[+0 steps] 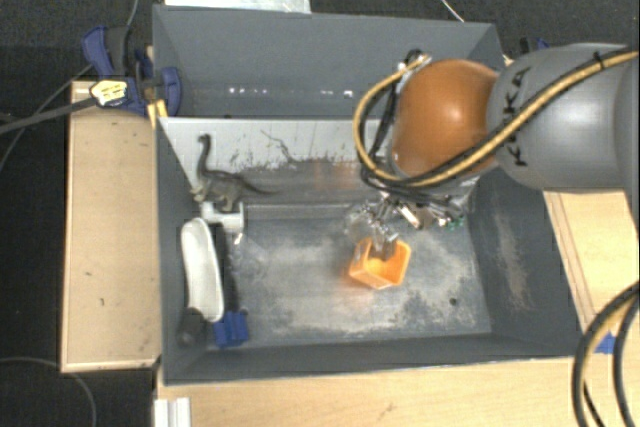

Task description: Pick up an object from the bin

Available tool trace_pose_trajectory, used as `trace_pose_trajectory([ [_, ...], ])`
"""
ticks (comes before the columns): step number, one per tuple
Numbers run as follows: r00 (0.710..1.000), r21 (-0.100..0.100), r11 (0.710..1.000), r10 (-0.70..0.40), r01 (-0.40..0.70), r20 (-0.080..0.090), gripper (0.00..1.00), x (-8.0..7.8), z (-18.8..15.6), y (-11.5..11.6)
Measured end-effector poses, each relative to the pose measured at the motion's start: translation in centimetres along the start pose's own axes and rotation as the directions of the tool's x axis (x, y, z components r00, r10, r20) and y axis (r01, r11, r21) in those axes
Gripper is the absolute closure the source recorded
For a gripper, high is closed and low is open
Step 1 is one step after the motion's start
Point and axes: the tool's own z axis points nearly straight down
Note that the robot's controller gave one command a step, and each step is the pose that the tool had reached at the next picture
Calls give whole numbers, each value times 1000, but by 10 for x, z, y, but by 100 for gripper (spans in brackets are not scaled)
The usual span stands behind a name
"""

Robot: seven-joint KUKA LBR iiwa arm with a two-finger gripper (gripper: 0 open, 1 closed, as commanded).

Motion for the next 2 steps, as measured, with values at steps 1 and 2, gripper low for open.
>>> trace_pose_trajectory([
  [1,1000,2,1000,0,0,4,100,-1,-19,-1],
  [2,1000,4,1000,1,-1,7,100,-2,-32,-1],
])
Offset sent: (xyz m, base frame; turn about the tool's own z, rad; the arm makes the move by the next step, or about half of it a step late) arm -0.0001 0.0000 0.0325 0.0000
